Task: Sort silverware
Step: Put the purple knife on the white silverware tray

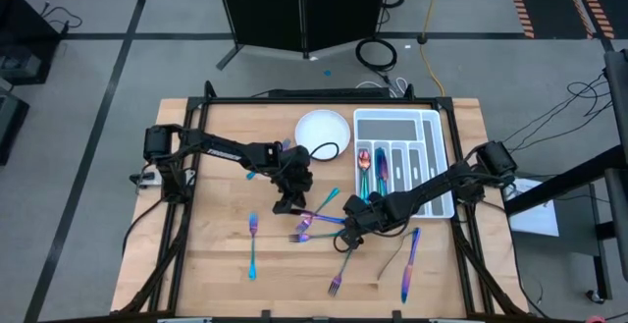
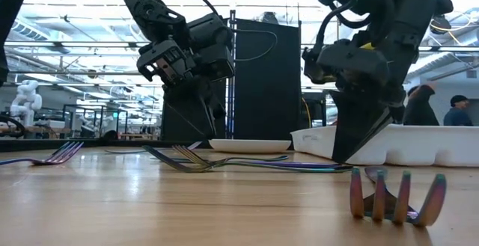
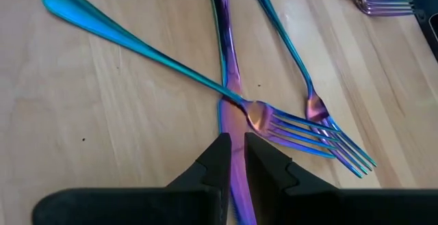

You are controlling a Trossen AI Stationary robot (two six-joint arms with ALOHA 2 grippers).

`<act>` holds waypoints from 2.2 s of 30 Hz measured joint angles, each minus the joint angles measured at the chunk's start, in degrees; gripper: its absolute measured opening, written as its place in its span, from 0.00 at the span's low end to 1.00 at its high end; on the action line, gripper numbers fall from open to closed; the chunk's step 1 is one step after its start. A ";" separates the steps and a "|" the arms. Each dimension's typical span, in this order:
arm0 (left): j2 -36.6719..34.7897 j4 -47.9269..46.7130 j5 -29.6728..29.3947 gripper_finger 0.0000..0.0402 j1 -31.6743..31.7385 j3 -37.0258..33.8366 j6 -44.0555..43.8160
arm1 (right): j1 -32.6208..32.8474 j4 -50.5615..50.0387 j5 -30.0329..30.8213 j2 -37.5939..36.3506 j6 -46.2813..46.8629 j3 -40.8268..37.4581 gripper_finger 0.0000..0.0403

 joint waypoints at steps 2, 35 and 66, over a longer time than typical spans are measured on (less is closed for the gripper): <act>0.00 0.01 -0.42 0.11 0.00 0.00 0.03 | -0.03 -0.21 -0.39 0.49 0.07 0.12 0.00; -1.05 -7.91 -23.66 0.48 -7.11 1.05 11.54 | 1.16 2.53 -2.69 4.87 2.42 0.37 0.00; -4.15 -23.06 -23.35 0.49 -7.54 1.32 9.82 | 0.10 2.66 -1.85 4.87 1.29 0.28 0.00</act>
